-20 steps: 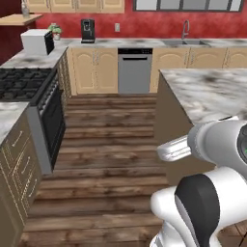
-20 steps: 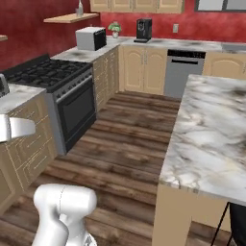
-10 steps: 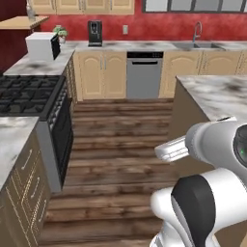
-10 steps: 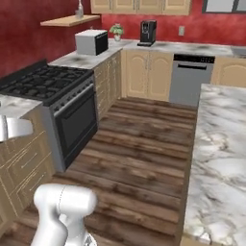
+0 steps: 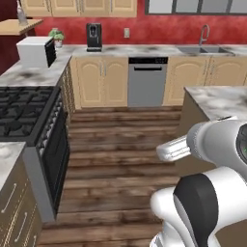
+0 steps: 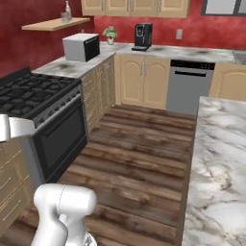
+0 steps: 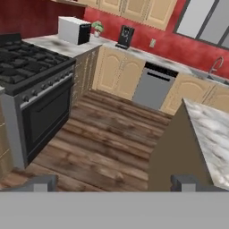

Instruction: There is a bowl on the dining counter. Grab a lemon wedge from the fridge and place it in the bowl. Then get the liquor bottle and glass cup from the cabinet and place them next to the bowl.

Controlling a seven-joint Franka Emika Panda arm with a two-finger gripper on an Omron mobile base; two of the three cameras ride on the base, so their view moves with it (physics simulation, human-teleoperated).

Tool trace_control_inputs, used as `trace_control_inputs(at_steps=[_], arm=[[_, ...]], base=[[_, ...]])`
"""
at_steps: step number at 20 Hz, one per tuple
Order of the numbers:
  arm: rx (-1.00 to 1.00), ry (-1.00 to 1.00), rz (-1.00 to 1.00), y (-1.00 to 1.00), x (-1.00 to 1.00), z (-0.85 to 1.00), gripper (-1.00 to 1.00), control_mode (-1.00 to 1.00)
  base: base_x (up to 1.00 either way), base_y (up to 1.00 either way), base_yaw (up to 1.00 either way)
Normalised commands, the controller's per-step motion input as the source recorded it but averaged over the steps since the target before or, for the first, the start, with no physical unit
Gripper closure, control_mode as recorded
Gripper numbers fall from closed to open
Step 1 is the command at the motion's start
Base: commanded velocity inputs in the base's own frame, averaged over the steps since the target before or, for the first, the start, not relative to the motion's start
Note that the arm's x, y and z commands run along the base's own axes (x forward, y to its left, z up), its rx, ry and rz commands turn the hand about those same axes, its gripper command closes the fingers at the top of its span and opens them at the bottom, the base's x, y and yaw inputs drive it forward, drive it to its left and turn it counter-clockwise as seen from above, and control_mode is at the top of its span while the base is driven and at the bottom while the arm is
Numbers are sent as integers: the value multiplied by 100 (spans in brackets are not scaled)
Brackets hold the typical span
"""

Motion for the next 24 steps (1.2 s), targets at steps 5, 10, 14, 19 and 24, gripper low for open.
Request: trace_control_inputs(at_steps=[5, 10, 14, 19, 24], arm=[[0, 0, 0, 0, 0, 0, -100, 100], [0, 0, 0, 0, 0, 0, -100, 100], [0, 0, 0, 0, 0, 0, -100, 100], [0, 0, 0, 0, 0, 0, -100, 100], [0, 0, 0, 0, 0, 0, -100, 100]], base=[[75, 0, 0], [69, 0, 0], [66, 0, 0], [73, 0, 0], [97, -4, 1]])
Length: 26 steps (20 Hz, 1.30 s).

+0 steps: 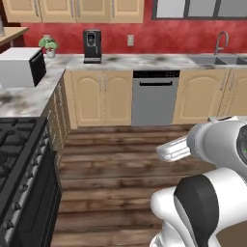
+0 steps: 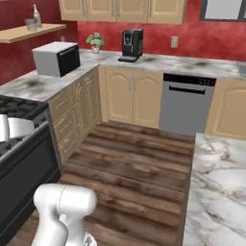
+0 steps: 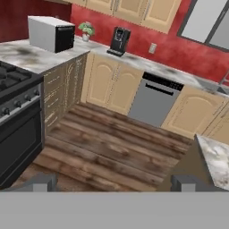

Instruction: There is a bowl on the dining counter. Grab a lemon wedge from the fridge and place it in the bowl. Then get the liquor bottle and glass cup from the cabinet and place them next to the bowl.

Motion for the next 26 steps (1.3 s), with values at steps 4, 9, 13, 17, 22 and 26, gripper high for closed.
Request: trace_control_inputs(at_steps=[4, 9, 13, 17, 22, 26], arm=[[0, 0, 0, 0, 0, 0, -100, 100], [0, 0, 0, 0, 0, 0, -100, 100], [0, 0, 0, 0, 0, 0, -100, 100], [0, 0, 0, 0, 0, 0, -100, 100], [0, 0, 0, 0, 0, 0, -100, 100], [0, 0, 0, 0, 0, 0, -100, 100]], base=[[98, -27, 9], [93, -23, 12], [92, -15, 14], [95, -15, 20], [96, -8, 33], [82, 0, 51]])
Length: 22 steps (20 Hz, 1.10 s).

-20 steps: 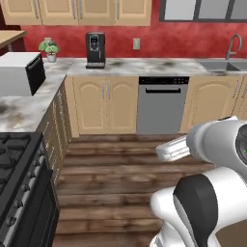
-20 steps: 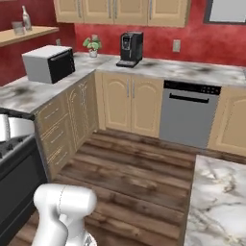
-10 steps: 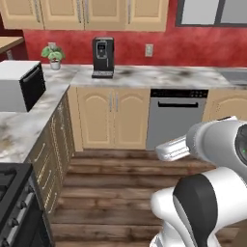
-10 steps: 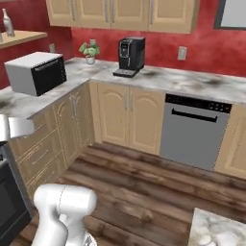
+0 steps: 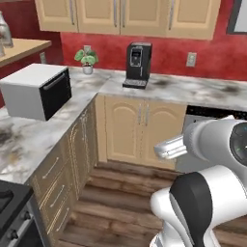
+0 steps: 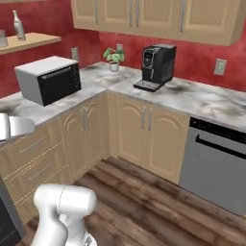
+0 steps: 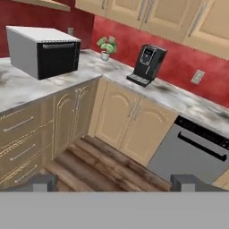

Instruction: There is a bowl on the dining counter. Grab a lemon wedge from the fridge and place it in the bowl. Then get the liquor bottle and glass cup from the cabinet and place them next to the bowl.

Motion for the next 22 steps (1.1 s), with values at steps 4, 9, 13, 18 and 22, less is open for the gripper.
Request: trace_control_inputs(at_steps=[4, 9, 13, 18, 22], arm=[[0, 0, 0, 0, 0, 0, -100, 100], [0, 0, 0, 0, 0, 0, -100, 100], [0, 0, 0, 0, 0, 0, -100, 100], [0, 0, 0, 0, 0, 0, -100, 100], [0, 0, 0, 0, 0, 0, -100, 100]], base=[[80, -4, 56], [80, -18, 60], [85, -24, 54], [72, -29, 52], [64, -26, 51]])
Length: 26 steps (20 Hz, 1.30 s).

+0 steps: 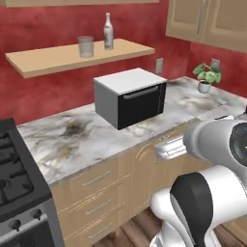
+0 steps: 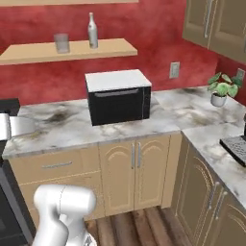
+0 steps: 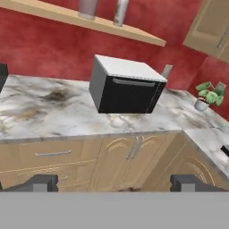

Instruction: There is a bowl on the dining counter. Grab a lemon wedge from the fridge and place it in the bowl. Then get the liquor bottle and glass cup from the cabinet and place them next to the bowl.

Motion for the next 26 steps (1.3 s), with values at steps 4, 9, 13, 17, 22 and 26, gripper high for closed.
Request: trace_control_inputs(at_steps=[4, 9, 13, 17, 22, 26], arm=[[0, 0, 0, 0, 0, 0, -100, 100], [0, 0, 0, 0, 0, 0, -100, 100], [0, 0, 0, 0, 0, 0, -100, 100], [0, 0, 0, 0, 0, 0, -100, 100], [0, 0, 0, 0, 0, 0, -100, 100], [0, 0, 0, 0, 0, 0, -100, 100]], base=[[51, -28, 50], [56, -34, 43], [72, -27, 22], [64, -9, 1], [55, -18, 3], [1, -39, 19]])
